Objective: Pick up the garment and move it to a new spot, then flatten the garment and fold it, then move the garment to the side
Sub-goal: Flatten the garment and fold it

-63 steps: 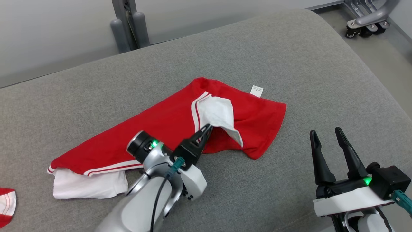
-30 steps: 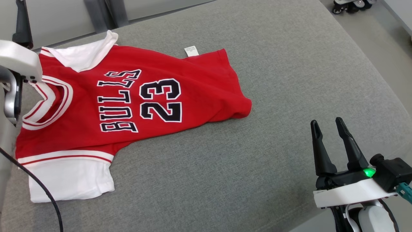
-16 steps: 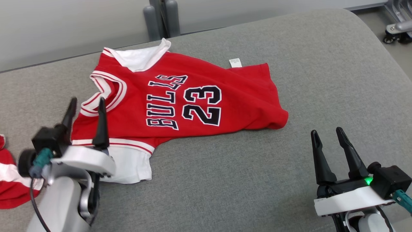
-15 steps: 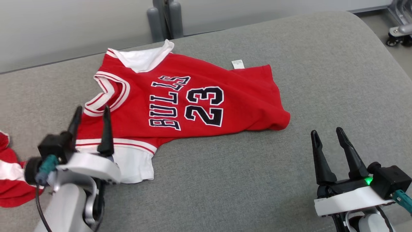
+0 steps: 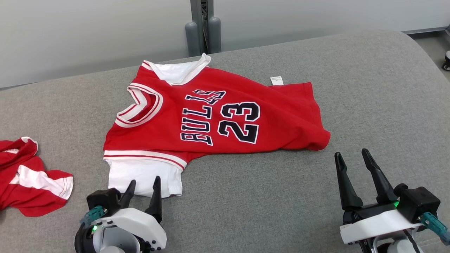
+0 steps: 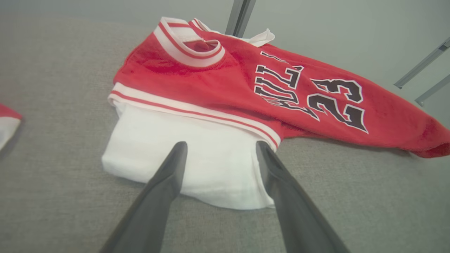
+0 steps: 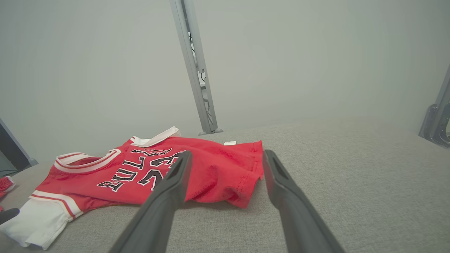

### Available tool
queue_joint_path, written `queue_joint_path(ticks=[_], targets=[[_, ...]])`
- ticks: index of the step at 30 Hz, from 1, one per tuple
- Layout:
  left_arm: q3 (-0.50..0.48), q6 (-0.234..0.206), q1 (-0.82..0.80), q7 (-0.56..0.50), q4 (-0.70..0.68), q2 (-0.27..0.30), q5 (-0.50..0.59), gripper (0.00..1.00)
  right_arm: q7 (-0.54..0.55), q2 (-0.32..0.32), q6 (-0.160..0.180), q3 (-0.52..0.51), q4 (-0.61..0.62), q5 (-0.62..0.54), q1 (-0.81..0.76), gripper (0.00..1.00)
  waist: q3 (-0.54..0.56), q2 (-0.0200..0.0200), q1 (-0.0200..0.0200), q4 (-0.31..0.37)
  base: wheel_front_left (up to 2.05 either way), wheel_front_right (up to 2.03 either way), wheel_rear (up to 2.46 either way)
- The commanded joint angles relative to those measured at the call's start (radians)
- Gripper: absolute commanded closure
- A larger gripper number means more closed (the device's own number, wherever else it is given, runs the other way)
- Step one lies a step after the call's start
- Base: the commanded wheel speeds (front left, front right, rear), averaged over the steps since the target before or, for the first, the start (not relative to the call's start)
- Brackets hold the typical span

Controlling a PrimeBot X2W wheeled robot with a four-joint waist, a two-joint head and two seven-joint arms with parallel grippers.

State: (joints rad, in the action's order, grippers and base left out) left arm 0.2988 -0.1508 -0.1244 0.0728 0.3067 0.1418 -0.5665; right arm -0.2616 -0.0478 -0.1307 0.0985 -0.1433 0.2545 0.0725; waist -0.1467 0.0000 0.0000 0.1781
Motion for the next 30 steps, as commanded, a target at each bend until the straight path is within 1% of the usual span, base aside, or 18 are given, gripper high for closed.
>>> queue_joint_path(ticks=[1,5,8,13,17,18,20,21,22,25,30], targets=[[0.006,0.000,0.013,-0.011,0.008,0.000,-0.005,0.00,-0.006,-0.005,0.000,-0.002,-0.002,0.000,-0.001,0.00,0.000,0.0000,0.0000,0.002,0.00,0.00,0.00],[0.036,-0.004,-0.002,-0.055,0.043,-0.001,0.008,0.00,-0.006,-0.005,0.000,0.000,-0.008,-0.002,0.008,0.00,-0.003,0.0000,0.0000,0.010,0.00,0.00,0.00],[0.061,0.005,-0.019,-0.075,0.064,0.003,0.023,0.00,-0.006,-0.005,0.000,0.000,-0.009,-0.003,0.010,0.00,-0.005,0.0000,0.0000,0.017,0.00,0.00,0.00],[0.098,0.031,-0.040,-0.092,0.087,-0.005,0.028,0.00,-0.006,-0.005,0.000,0.004,-0.013,0.000,0.005,0.00,-0.004,0.0000,0.0000,0.030,0.00,0.00,0.00],[0.124,0.051,-0.047,-0.086,0.112,-0.016,0.035,0.00,-0.006,-0.006,0.000,0.006,-0.017,0.002,0.001,0.00,0.002,0.0000,0.0000,0.038,0.00,0.00,0.00],[0.128,0.054,-0.052,-0.086,0.123,-0.016,0.037,0.36,-0.006,-0.005,0.000,0.007,-0.018,0.003,0.000,0.00,0.004,0.0000,0.0000,0.039,0.00,0.00,0.00],[0.133,0.049,-0.056,-0.079,0.148,-0.014,0.045,0.92,-0.006,-0.006,0.000,0.011,-0.019,0.004,-0.001,0.00,0.009,0.0000,0.0000,0.043,0.00,0.00,0.00],[0.138,0.046,-0.059,-0.075,0.163,-0.010,0.054,1.00,-0.006,-0.006,0.000,0.012,-0.019,0.005,-0.001,0.00,0.011,0.0000,0.0000,0.045,0.00,0.00,0.00],[0.143,0.042,-0.065,-0.069,0.175,-0.006,0.063,1.00,-0.006,-0.006,0.000,0.014,-0.019,0.006,0.000,0.00,0.013,0.0000,0.0000,0.046,0.00,0.00,0.00],[0.141,0.054,-0.080,-0.022,0.186,-0.008,0.066,1.00,-0.006,-0.006,0.000,0.014,-0.019,0.006,-0.007,0.00,0.023,0.0000,0.0000,0.047,0.00,0.00,0.00],[0.134,0.050,-0.080,0.023,0.146,0.000,0.071,1.00,-0.006,-0.006,0.000,0.007,-0.023,0.001,-0.023,0.00,0.042,0.0000,0.0000,0.037,0.00,0.00,0.00]])
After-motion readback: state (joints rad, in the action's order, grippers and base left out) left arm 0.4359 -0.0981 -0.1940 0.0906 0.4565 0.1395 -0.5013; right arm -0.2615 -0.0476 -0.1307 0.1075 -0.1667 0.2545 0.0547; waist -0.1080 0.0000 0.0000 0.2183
